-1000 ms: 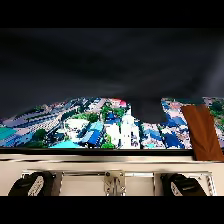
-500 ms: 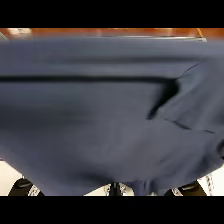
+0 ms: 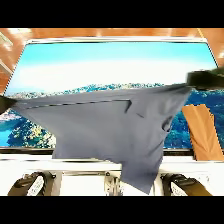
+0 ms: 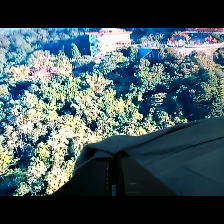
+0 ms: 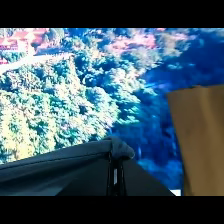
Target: Fold the shirts.
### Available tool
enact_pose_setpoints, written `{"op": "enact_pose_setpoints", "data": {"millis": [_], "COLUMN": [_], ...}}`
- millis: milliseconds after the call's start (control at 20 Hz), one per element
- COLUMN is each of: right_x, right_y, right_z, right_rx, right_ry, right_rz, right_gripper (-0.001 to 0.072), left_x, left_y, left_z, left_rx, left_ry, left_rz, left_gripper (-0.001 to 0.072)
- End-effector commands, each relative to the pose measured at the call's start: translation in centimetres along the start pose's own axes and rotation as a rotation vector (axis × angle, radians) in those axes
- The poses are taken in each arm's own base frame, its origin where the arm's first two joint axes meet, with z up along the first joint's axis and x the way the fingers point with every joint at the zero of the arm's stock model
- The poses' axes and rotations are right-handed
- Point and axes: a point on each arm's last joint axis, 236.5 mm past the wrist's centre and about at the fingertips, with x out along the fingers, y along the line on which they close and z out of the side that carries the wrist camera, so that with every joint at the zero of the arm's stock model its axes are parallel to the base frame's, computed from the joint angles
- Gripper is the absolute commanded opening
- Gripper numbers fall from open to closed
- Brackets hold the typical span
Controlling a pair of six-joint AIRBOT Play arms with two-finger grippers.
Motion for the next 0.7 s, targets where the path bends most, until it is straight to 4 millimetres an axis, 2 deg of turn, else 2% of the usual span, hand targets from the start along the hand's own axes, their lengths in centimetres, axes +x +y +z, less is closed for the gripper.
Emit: {"op": "enact_pose_setpoints", "data": {"millis": [0,50,150,300,450,650], "right_x": [10.3,11.9,14.9,18.9,22.7,27.1], "right_y": [5.1,6.2,7.1,7.8,8.5,9.1], "right_z": [3.2,4.6,6.9,8.8,8.7,6.6], "right_rx": [0.035,0.049,0.063,0.065,0.069,0.086], "right_ry": [-0.023,-0.062,-0.141,-0.216,-0.215,-0.145], "right_rz": [0.132,0.165,0.183,0.187,0.190,0.185], "right_gripper": [0.0054,0.0054,0.0054,0.0054,0.0054,0.0054], "left_x": [7.6,9.3,12.7,17.9,23.0,27.6], "left_y": [3.6,4.8,6.3,7.8,9.1,10.1], "left_z": [1.2,2.6,4.4,5.1,3.1,-0.3], "left_rx": [-0.045,-0.059,-0.111,-0.191,-0.226,-0.278], "left_ry": [-0.001,-0.037,-0.082,-0.088,-0.006,0.104], "left_rz": [0.018,0.033,0.029,0.008,0.011,0.000], "left_gripper": [0.0045,0.0045,0.0045,0.0045,0.0045,0.0045]}}
